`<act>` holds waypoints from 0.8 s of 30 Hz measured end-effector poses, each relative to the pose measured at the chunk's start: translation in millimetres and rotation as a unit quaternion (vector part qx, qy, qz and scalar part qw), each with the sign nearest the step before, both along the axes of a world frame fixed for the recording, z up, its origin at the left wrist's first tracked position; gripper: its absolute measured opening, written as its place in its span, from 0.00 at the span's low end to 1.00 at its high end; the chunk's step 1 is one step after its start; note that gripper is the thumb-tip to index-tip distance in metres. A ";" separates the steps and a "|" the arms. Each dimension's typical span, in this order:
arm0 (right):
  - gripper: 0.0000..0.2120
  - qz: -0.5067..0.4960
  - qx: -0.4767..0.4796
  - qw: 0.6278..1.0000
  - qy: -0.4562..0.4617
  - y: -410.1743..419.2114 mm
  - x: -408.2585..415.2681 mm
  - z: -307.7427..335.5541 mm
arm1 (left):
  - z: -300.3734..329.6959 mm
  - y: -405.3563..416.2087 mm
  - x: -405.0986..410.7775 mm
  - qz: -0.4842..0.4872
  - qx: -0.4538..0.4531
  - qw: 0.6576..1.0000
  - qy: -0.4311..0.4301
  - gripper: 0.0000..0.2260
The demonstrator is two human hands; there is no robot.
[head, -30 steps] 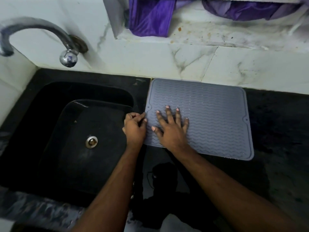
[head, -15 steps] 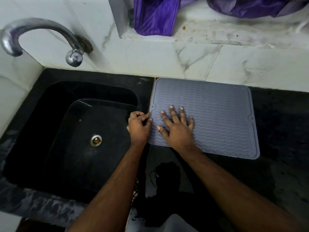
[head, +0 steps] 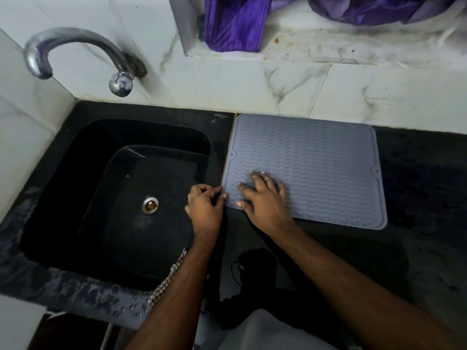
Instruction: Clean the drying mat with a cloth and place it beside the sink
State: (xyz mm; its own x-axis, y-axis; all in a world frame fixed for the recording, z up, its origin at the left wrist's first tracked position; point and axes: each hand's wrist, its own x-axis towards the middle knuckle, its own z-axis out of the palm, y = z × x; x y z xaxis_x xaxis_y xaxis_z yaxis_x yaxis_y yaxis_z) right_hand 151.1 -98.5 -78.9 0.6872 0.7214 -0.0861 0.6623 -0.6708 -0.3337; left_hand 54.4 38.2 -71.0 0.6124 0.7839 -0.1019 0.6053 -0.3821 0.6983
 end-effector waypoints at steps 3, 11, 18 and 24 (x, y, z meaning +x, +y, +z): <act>0.24 0.000 -0.012 1.000 0.001 -1.1 -5.9 -2.3 | 3.5 -3.3 -3.2 0.008 -0.015 1.000 -0.013 0.13; 0.24 0.018 -0.006 1.000 0.025 -3.5 -1.1 1.6 | 5.2 -6.6 -2.8 0.018 -0.024 0.999 -0.019 0.11; 0.25 0.007 -0.003 1.000 0.021 -9.6 -1.7 18.8 | 18.7 -11.9 -6.6 0.028 -0.052 0.997 -0.045 0.11; 0.29 -0.046 0.007 0.999 0.022 -22.0 -19.6 37.3 | 40.5 -39.1 -26.2 0.000 -0.018 0.994 -0.107 0.12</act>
